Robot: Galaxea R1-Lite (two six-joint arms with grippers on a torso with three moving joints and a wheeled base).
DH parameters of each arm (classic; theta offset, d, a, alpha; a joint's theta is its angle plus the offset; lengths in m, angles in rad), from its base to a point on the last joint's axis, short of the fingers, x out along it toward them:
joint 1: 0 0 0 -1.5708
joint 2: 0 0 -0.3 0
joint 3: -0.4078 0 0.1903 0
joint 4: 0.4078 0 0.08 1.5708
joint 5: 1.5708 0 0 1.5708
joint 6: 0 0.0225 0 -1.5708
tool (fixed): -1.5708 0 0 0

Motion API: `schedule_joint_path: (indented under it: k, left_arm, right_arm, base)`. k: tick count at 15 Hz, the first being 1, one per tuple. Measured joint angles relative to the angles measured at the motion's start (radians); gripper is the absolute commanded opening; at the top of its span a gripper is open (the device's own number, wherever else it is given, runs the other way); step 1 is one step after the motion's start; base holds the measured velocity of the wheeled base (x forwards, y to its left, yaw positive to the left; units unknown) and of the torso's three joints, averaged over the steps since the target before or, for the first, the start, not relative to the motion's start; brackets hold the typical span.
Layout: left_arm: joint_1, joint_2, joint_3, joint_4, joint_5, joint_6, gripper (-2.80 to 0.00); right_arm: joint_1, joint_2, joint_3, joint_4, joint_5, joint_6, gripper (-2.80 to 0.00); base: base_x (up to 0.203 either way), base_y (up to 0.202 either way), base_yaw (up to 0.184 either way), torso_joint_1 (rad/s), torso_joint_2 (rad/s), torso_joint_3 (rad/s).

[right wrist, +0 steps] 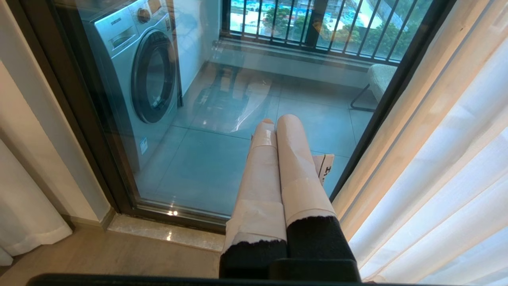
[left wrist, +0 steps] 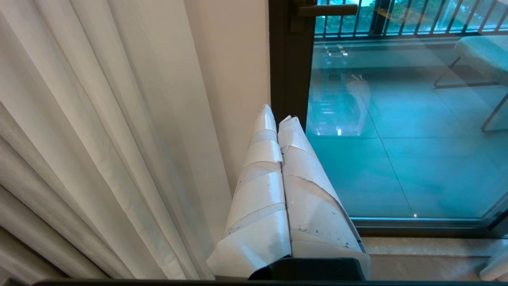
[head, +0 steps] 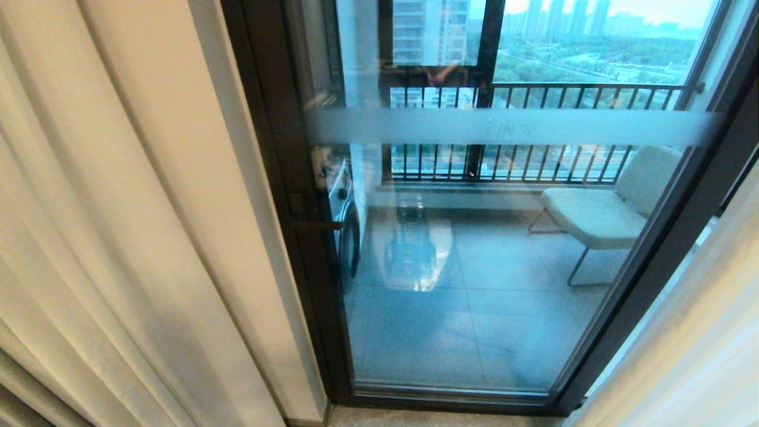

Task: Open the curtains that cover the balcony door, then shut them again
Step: Pull the inner curtains open on both sides

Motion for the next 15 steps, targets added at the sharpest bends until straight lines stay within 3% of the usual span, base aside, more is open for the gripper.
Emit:
schedule_joint_path:
  k: [7,15]
  left_arm:
    - [0.000,0.000,0.000,0.000,0.000,0.000,-2.80]
    - [0.000,0.000,0.000,0.000,0.000,-0.001,-2.80]
  right_arm:
    - [0.000,0.000,0.000,0.000,0.000,0.000,-2.80]
    - [0.000,0.000,0.000,0.000,0.000,0.000,-2.80]
  base:
    - [0.001,-0.012,-0.001,0.000,0.00,0.000]
    - [0.000,-0.179,0.000,0.002,0.00,0.003]
